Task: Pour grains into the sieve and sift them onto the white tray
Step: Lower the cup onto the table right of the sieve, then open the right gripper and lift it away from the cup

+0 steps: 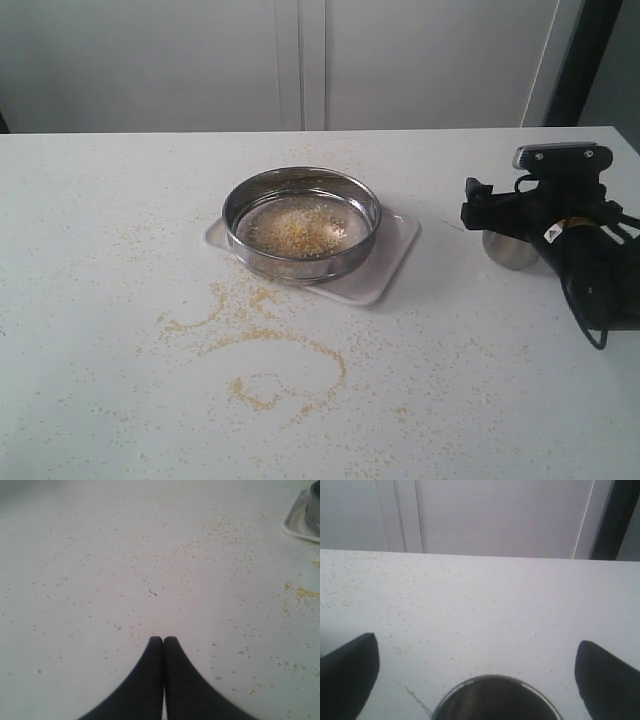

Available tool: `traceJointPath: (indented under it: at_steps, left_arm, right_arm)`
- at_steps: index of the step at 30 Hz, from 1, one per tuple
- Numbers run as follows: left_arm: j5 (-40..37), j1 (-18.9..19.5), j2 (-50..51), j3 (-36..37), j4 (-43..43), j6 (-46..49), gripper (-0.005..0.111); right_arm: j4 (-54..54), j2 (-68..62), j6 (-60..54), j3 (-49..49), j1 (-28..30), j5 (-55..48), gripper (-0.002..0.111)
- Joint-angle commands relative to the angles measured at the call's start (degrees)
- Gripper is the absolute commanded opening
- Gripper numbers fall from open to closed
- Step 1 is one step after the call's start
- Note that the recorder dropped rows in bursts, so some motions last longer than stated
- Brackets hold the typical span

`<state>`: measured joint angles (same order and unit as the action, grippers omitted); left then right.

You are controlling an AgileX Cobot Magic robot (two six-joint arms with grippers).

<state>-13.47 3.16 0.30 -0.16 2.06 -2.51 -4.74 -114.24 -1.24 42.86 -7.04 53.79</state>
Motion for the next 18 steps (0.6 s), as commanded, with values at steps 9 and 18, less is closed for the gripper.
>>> traceJointPath:
  at_steps: [9, 18]
  left_arm:
    - [0.1, 0.2, -0.3, 0.2, 0.4, -0.2, 0.000]
    - [0.1, 0.2, -0.3, 0.2, 0.4, 0.0, 0.000]
  right_arm:
    - [3.4, 15.0, -0.1, -0.3, 0.2, -15.4, 0.070]
    - [3.4, 22.8, -0.1, -0.3, 0.2, -25.3, 0.008]
